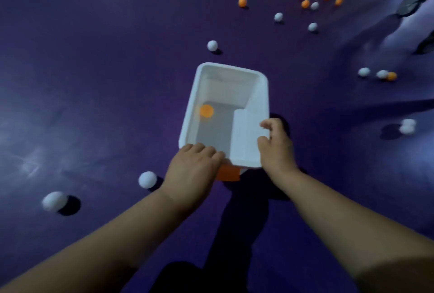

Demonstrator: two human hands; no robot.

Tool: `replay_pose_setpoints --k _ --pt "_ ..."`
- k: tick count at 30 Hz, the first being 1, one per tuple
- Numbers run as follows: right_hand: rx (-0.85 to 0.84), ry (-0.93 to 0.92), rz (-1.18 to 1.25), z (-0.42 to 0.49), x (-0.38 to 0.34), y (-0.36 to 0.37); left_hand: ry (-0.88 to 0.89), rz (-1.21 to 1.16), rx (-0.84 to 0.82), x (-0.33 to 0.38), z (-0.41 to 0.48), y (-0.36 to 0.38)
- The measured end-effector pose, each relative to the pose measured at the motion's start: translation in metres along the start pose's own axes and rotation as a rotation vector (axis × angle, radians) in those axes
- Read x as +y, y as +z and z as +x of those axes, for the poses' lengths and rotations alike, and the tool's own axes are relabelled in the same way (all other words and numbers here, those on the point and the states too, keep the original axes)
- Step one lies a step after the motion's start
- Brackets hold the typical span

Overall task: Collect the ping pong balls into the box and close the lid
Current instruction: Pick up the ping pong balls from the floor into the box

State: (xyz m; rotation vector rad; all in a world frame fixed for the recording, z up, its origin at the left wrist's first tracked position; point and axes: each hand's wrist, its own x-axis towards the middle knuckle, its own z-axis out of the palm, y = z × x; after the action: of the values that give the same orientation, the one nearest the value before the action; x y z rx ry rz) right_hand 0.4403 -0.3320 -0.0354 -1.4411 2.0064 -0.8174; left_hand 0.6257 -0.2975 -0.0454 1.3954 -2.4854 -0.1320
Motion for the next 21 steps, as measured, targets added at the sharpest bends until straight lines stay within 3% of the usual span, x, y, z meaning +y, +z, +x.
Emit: replay_pose_setpoints --k 4,8,10,13,15,17,19,21 --pt "0.001 0.014 -0.156 0.002 0.01 0.001 0.024 -0.078 0.099 -0.024 -0.014 0.003" --pt "0.127 -0.078 -0.344 -0.008 -0.004 0.006 -0.182 -0.001 0.175 -0.063 -0.055 -0.012" --pt "0.186 -0.215 -0.398 -0.019 -0.023 0.017 -0.292 0.012 0.153 -0.078 -0.08 -0.016" --pt "0.203 -0.658 -0.303 -0.041 -0.057 0.045 -0.446 0.007 0.058 -0.093 -0.113 -0.014" --pt "0.073 -0.925 -0.18 -0.059 -0.078 0.074 -0.513 -0.021 -0.014 -0.101 -0.132 -0.009" --pt "-0.173 -1.042 -0.181 -0.074 -0.092 0.108 -0.54 -0.043 -0.056 -0.109 -0.147 -0.005" --pt "-0.412 -0.987 -0.366 -0.083 -0.094 0.145 -0.565 -0.052 -0.072 -0.116 -0.157 -0.003" --pt "-0.615 -0.82 -0.636 -0.088 -0.089 0.172 -0.589 -0.05 -0.081 -0.125 -0.165 0.0"
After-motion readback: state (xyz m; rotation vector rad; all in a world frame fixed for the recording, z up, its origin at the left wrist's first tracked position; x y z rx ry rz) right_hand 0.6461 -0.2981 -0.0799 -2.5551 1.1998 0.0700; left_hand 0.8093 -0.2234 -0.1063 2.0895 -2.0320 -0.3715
